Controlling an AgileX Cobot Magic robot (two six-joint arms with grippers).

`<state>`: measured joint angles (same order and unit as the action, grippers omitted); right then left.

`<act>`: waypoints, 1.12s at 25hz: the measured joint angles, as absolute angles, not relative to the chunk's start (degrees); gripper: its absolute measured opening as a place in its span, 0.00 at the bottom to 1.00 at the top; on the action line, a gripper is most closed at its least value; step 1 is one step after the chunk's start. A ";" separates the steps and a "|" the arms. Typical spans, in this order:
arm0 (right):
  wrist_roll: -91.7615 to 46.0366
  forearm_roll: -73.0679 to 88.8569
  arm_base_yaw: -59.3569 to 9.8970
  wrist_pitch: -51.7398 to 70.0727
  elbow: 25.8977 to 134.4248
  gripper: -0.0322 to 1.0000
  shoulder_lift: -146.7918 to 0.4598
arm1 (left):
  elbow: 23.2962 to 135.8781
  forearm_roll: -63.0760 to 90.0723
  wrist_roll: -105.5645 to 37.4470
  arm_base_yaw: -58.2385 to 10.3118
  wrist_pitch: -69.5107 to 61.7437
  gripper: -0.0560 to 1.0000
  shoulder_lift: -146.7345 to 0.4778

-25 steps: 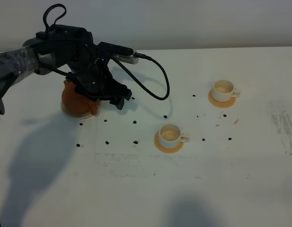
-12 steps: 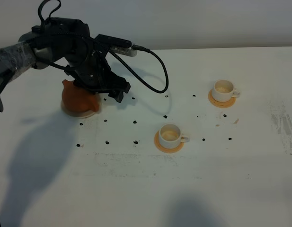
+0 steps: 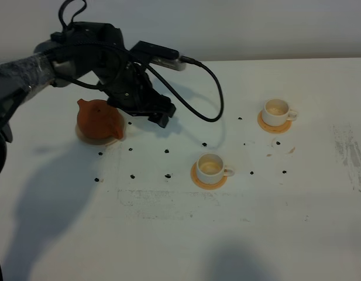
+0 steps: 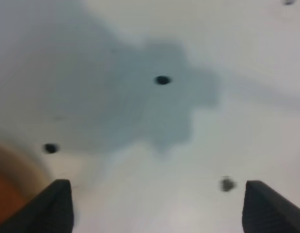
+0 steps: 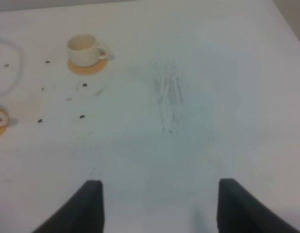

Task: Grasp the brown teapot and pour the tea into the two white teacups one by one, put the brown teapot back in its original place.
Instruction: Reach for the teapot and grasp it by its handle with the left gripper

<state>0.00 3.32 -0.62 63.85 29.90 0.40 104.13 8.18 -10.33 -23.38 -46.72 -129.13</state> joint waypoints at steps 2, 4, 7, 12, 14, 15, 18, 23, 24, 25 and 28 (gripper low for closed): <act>0.00 3.32 -0.62 63.85 29.90 0.51 0.40 | 104.13 7.48 -10.21 -24.25 -47.25 0.69 -129.13; 0.00 3.32 -0.62 63.85 29.90 0.51 0.40 | 104.13 5.08 -8.60 -24.85 -47.61 0.69 -129.13; 0.00 3.32 -0.62 63.85 29.90 0.51 0.40 | 104.13 1.34 -6.12 -24.95 -48.38 0.69 -129.19; 0.00 3.32 -0.62 63.85 29.90 0.51 0.40 | 104.13 0.00 -5.28 -24.89 -49.68 0.69 -129.85; 0.00 3.32 -0.62 63.85 29.90 0.51 0.40 | 104.13 0.00 -5.28 -24.89 -49.79 0.69 -130.24; 0.00 3.32 -0.62 63.85 29.90 0.51 0.40 | 104.13 0.00 -5.28 -24.89 -49.93 0.69 -130.44; 0.00 3.32 -0.62 63.85 29.90 0.51 0.40 | 104.13 -0.85 -5.03 -24.89 -50.66 0.69 -130.76; 0.00 3.32 -0.62 63.85 29.90 0.51 0.40 | 104.00 -0.98 -5.04 -24.89 -50.76 0.69 -130.76; 0.00 3.32 -0.62 63.85 29.90 0.51 0.40 | 103.83 -0.84 -5.16 -24.89 -50.33 0.69 -130.76; 0.00 3.32 -0.62 63.85 29.90 0.51 0.40 | 103.74 -0.59 -5.25 -24.89 -50.11 0.69 -130.76; 0.00 3.32 -0.62 63.85 29.90 0.51 0.40 | 103.70 -0.41 -5.71 -24.89 -50.10 0.69 -130.81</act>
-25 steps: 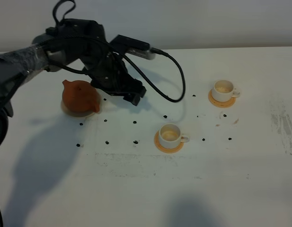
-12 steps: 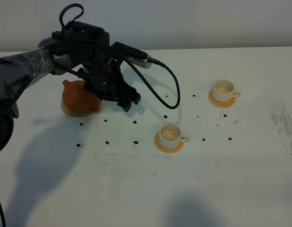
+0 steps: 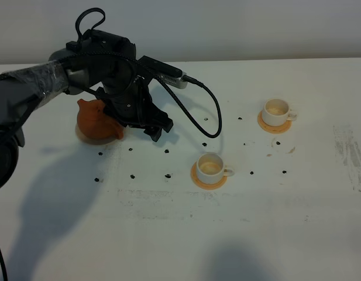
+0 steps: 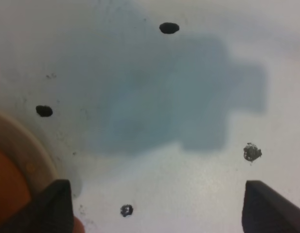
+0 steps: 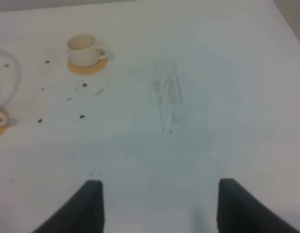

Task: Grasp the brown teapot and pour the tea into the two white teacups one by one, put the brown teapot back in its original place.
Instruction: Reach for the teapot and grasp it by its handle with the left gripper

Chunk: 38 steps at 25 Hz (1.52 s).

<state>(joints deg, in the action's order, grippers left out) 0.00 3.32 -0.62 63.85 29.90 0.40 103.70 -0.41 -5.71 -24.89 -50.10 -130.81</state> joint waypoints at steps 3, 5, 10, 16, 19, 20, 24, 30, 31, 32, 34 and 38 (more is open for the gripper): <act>0.00 3.32 -0.62 63.85 29.90 0.51 0.40 | 103.70 -0.41 -6.25 -24.89 -50.17 0.69 -130.81; 0.00 3.32 -0.62 63.85 29.90 0.51 0.40 | 103.70 -0.36 -6.44 -24.89 -50.12 0.69 -130.81; 0.00 3.32 -0.62 63.85 29.90 0.51 0.40 | 103.70 0.00 -6.55 -24.89 -47.63 0.69 -130.42; 0.00 3.32 -0.62 63.85 29.90 0.51 0.40 | 103.30 0.67 -6.62 -25.34 -42.99 0.69 -126.06; 0.00 3.32 -0.62 63.85 29.90 0.51 0.40 | 97.45 1.90 -6.69 -25.39 -38.58 0.69 -123.87; 0.00 3.32 -0.62 63.85 29.90 0.51 0.40 | 94.64 2.41 -6.76 -25.39 -36.66 0.69 -123.30; 0.00 3.32 -0.62 63.85 29.90 0.51 0.40 | 89.26 3.13 -6.90 -25.28 -33.95 0.69 -122.35; 0.00 3.32 -0.62 63.85 29.90 0.51 0.40 | 88.90 1.33 -6.79 -24.84 -32.07 0.69 -121.92; 0.00 3.32 -0.62 63.85 29.90 0.51 0.40 | 88.90 0.91 -6.79 -24.69 -31.64 0.69 -121.92; 0.00 3.32 -0.62 63.85 29.90 0.51 0.40 | 88.90 0.64 -6.73 -24.55 -31.55 0.69 -121.99; 0.00 3.32 -0.62 63.85 29.90 0.51 0.40 | 88.90 0.48 -6.60 -24.21 -31.44 0.69 -122.45; 0.00 3.32 -0.62 63.85 29.90 0.51 0.40 | 88.86 0.49 -6.55 -24.15 -32.07 0.69 -123.47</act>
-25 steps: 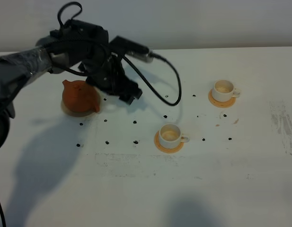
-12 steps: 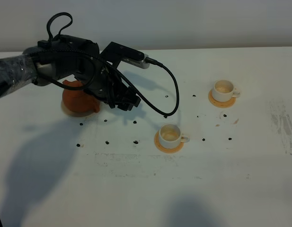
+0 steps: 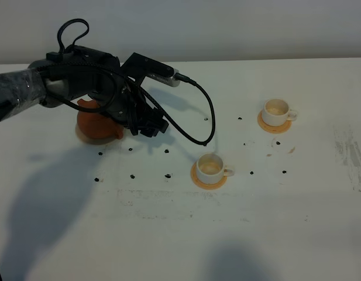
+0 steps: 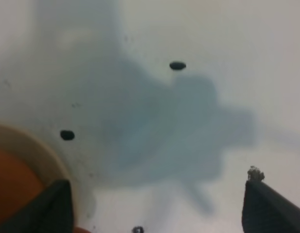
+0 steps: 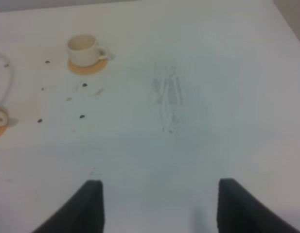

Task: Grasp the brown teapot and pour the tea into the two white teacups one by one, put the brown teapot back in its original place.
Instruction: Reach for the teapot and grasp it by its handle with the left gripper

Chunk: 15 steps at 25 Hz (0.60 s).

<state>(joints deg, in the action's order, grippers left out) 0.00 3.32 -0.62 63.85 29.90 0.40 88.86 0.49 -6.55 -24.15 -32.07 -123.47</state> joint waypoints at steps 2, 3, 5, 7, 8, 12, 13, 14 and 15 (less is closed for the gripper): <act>0.00 3.32 -0.62 63.85 29.90 0.51 0.40 | 88.86 0.49 -6.55 -24.15 -32.86 0.69 -123.62; 0.00 3.32 -0.62 63.85 29.90 0.51 0.40 | 88.86 0.49 -6.55 -24.15 -33.45 0.69 -123.62; 0.00 3.32 -0.62 63.85 29.90 0.51 0.40 | 88.86 0.49 -6.64 -24.13 -34.32 0.69 -123.62; 0.00 3.32 -0.62 63.85 29.90 0.51 0.40 | 88.86 0.49 -6.64 -24.13 -35.51 0.69 -123.62; 0.00 3.32 -0.62 63.85 29.90 0.51 0.40 | 88.86 0.49 -6.64 -24.13 -36.18 0.69 -123.62; 0.00 3.32 -0.62 63.85 29.90 0.51 0.40 | 88.86 0.55 -6.57 -23.72 -38.43 0.69 -123.62; 0.00 3.32 -0.62 63.85 29.90 0.51 0.40 | 88.86 0.61 -6.57 -23.47 -38.88 0.69 -123.62; 0.00 3.32 -0.62 63.85 29.90 0.51 0.40 | 88.86 0.67 -6.57 -23.23 -39.52 0.69 -123.62; 0.00 3.32 -0.62 63.85 29.90 0.51 0.40 | 88.86 0.67 -6.57 -23.07 -40.16 0.69 -123.62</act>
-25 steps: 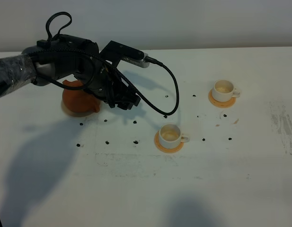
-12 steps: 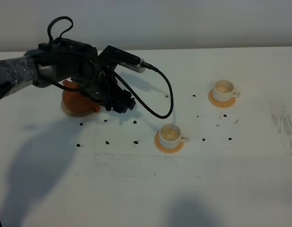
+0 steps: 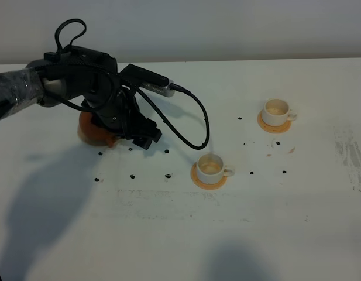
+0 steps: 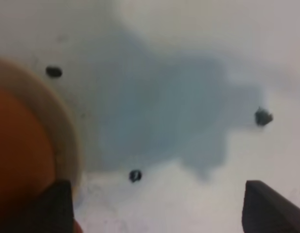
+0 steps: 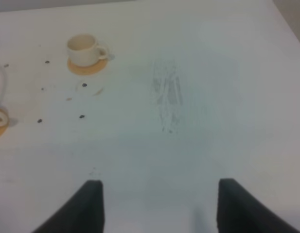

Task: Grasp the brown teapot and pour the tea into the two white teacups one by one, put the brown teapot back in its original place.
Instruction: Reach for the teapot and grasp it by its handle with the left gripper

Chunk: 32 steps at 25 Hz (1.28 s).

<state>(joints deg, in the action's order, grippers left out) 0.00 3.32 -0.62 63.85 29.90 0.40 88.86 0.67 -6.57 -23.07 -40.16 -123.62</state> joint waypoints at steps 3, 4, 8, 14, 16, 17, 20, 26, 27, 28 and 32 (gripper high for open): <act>0.00 3.32 -0.62 63.85 29.90 0.51 0.40 | 88.86 0.95 -6.57 -22.37 -41.60 0.69 -123.62; 0.00 3.32 -0.62 63.85 29.90 0.51 0.40 | 88.86 0.99 -6.57 -22.32 -41.98 0.69 -123.62; 0.00 3.32 -0.62 63.85 29.90 0.51 0.40 | 88.86 0.90 -6.62 -21.97 -43.29 0.69 -123.62; 0.00 3.32 -0.62 63.85 29.90 0.51 0.40 | 88.86 0.66 -7.79 -21.95 -44.17 0.69 -123.62; 0.00 3.32 -0.62 63.85 29.90 0.51 0.40 | 88.86 0.72 -8.69 -21.53 -44.87 0.69 -123.62; 0.00 3.32 -0.62 63.85 29.90 0.51 0.40 | 88.86 0.93 -9.00 -21.21 -45.51 0.69 -123.62; 0.00 3.32 -0.62 63.85 29.90 0.51 0.40 | 88.86 0.71 -10.00 -20.71 -47.38 0.69 -123.62; 0.00 3.32 -0.62 63.85 29.90 0.51 0.40 | 88.86 0.60 -12.44 -20.02 -49.26 0.69 -123.62; 0.00 3.32 -0.62 63.85 29.90 0.51 0.40 | 88.86 0.60 -12.99 -19.89 -49.50 0.69 -123.62; 0.00 3.32 -0.62 63.85 29.90 0.51 0.40 | 88.86 0.60 -13.35 -19.84 -49.63 0.69 -123.62; 0.00 3.32 -0.62 63.85 29.90 0.51 0.40 | 88.86 0.55 -14.89 -19.73 -49.93 0.69 -123.62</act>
